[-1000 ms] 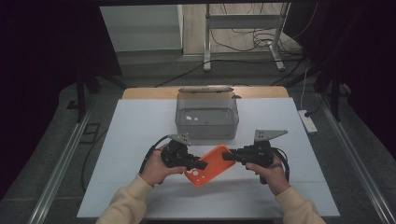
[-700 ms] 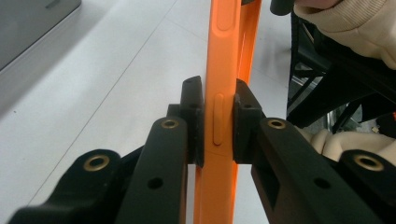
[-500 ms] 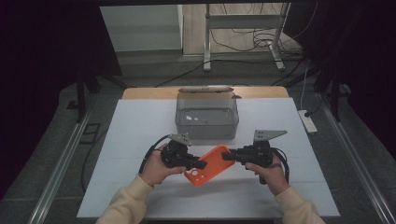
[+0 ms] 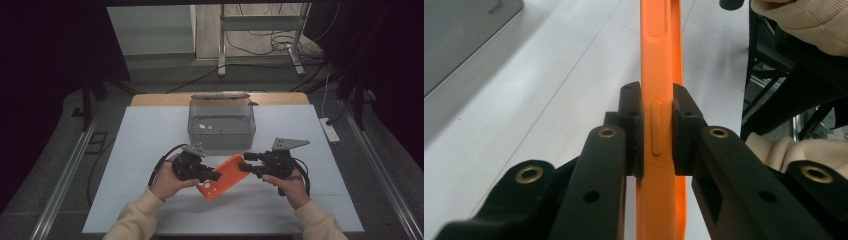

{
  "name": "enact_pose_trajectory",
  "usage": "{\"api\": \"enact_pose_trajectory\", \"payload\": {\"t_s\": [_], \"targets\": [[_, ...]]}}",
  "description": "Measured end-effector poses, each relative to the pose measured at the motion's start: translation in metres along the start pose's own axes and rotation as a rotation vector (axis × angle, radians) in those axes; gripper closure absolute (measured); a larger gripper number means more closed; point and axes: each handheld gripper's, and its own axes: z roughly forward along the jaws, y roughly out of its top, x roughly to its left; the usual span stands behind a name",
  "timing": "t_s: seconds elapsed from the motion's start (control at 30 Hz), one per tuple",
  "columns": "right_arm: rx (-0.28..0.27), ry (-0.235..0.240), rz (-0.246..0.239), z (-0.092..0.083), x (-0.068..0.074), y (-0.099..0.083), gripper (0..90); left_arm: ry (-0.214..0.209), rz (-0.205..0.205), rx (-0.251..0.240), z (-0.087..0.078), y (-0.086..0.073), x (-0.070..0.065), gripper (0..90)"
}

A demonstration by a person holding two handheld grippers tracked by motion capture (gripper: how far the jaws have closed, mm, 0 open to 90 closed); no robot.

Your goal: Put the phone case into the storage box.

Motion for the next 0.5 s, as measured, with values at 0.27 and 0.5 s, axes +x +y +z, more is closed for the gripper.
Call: {"api": "enact_pose_trajectory", "payload": {"t_s": [0.27, 0.5], "targets": [[-0.006, -0.048, -0.003, -0.003, 0.000, 0.000, 35.4, 0.021, -0.013, -0.011, -0.007, -0.001, 0.002, 79.7], [0.009, -0.077, 0.000, -0.004, -0.001, -0.003, 30.6, 0.048, -0.019, -0.015, -0.012, -0.002, 0.003, 79.7]]}}
